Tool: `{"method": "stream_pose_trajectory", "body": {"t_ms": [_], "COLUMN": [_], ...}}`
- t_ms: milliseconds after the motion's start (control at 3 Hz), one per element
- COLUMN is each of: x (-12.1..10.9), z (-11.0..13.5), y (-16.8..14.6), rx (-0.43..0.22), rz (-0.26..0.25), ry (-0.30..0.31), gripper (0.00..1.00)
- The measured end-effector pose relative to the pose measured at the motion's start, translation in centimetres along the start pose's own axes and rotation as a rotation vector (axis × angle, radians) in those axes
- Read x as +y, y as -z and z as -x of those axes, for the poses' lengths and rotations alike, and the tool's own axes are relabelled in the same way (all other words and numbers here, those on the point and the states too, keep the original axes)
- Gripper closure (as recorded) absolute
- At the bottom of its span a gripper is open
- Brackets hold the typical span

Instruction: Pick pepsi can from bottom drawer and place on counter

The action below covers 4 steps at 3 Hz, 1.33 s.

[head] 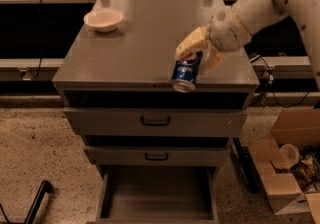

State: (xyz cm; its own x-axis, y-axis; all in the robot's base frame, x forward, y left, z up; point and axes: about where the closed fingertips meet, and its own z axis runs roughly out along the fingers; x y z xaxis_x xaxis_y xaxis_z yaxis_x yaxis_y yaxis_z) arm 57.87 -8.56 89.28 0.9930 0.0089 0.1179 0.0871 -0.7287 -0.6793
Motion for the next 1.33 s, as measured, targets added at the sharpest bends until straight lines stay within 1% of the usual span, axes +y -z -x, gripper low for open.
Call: {"method": "stream_pose_trajectory", "body": {"t_ms": [333, 667, 1000, 1333], "x": [0.1, -2.4, -2.8, 1.3], "z": [-5.8, -11.1, -15.7, -17.9], "y": [-0.2, -0.2, 1.5, 1.4], "rx": [0.046, 0.123, 0.228, 0.264], "rz": [0.064, 0.046, -0.024, -0.02], "ry": [-0.057, -0.067, -0.152, -0.28], "gripper": [1.0, 1.0, 0.82, 0.58]}}
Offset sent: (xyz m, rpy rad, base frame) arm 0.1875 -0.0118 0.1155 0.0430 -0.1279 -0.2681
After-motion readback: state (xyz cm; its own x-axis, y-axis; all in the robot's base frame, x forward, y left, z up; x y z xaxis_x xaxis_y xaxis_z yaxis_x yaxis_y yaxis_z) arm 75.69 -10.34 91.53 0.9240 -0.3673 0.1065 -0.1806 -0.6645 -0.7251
